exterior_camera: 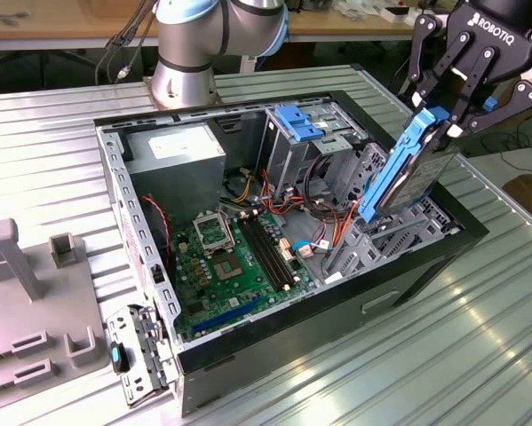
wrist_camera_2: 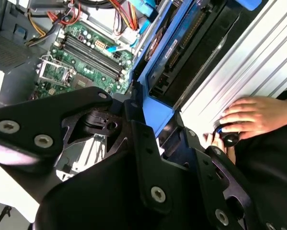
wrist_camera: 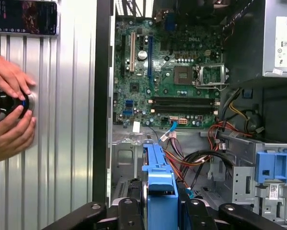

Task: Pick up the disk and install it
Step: 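Insert the disk into the insertion slot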

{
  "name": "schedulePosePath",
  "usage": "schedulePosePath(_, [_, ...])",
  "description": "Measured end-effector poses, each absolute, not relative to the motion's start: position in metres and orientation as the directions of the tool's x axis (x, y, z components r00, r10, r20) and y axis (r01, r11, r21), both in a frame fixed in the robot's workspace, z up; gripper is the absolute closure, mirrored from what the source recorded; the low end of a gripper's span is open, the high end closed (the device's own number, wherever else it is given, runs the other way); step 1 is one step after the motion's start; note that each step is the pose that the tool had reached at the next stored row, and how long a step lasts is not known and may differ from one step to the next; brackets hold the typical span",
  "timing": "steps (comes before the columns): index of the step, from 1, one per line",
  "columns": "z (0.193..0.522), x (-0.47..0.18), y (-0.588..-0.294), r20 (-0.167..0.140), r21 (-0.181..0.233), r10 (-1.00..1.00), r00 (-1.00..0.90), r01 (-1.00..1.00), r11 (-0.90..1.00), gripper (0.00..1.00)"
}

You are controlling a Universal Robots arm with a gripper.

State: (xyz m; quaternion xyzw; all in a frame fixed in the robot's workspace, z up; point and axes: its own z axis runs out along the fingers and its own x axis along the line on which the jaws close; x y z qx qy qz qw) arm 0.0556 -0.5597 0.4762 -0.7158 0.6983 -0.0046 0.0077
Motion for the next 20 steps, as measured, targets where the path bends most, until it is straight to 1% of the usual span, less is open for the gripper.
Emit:
schedulePosePath(6, [0.469, 0.059, -0.560, -0.004, -0.017, -1.000, -0.029, -0.999, 0.029, 0.63])
schedulePosePath(20, [0.457, 0.061, -0.562, -0.004, -0.017, -1.000, -0.029, -0.999, 0.030, 0.63])
